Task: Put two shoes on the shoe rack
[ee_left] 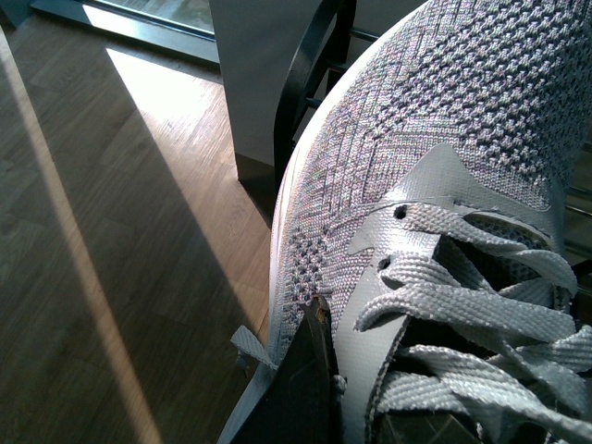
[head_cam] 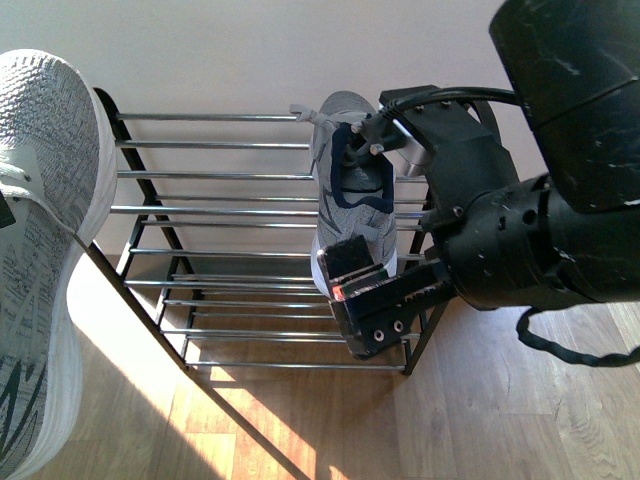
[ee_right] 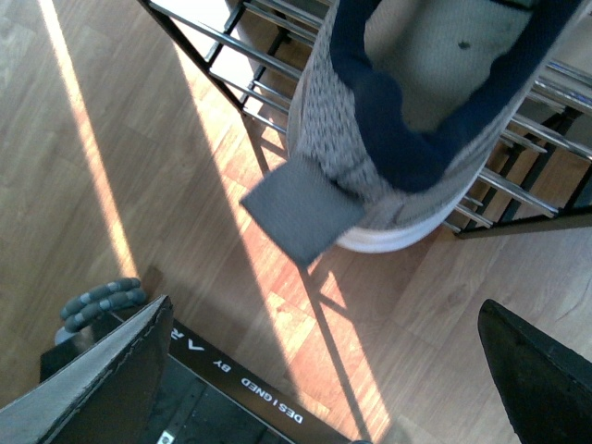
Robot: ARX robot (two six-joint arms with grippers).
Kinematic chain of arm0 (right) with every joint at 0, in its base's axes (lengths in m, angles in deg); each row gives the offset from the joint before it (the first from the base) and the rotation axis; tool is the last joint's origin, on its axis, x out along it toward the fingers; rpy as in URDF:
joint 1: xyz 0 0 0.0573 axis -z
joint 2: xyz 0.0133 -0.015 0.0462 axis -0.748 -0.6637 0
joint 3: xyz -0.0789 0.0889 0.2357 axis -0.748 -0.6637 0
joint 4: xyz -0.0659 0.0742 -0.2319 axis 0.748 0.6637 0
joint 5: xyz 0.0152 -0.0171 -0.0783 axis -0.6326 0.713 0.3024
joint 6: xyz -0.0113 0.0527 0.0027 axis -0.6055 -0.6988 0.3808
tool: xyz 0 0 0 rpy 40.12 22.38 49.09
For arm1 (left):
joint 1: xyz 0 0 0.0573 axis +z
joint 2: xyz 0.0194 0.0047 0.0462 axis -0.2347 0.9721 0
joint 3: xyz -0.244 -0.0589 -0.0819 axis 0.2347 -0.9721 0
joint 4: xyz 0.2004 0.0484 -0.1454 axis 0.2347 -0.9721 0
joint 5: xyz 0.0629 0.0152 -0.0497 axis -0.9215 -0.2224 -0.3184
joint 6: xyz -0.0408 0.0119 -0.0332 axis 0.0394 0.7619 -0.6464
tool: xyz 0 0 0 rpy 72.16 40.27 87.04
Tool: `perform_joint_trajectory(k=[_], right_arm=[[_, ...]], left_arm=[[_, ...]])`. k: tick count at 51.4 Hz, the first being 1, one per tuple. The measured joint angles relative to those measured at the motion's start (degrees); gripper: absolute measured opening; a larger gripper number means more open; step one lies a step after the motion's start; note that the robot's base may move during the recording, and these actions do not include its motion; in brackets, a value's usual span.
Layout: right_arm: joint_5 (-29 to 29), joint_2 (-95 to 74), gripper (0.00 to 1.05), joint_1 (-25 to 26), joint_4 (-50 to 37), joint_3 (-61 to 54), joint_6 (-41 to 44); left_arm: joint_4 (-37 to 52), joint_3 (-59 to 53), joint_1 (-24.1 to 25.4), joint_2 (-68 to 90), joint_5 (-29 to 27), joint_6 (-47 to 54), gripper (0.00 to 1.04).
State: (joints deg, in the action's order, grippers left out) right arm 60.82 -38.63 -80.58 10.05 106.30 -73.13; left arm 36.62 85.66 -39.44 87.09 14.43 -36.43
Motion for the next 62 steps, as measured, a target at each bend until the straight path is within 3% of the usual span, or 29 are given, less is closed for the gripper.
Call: perform_joint_trajectory(k=[31, 46, 54, 62], right_arm=[[8.6, -14.5, 0.96, 2.2, -2.1, 18.2, -6.5], [8.6, -15.0, 0.96, 1.9, -1.1, 18.7, -6.5], [9.0, -15.2, 0.70, 2.0, -1.0, 18.8, -6.3], [10.4, -16.6, 0.37, 2.0, -0.4, 20.3, -6.1]], left_arm=[[0.0, 0.0, 0.0, 0.0, 0.0, 0.0, 0.02], [0.0, 0.0, 0.0, 0.0, 0.0, 0.0, 0.02], [0.0, 0.0, 0.0, 0.0, 0.0, 0.0, 0.02], [0.0, 0.0, 0.0, 0.0, 0.0, 0.0, 0.02]])
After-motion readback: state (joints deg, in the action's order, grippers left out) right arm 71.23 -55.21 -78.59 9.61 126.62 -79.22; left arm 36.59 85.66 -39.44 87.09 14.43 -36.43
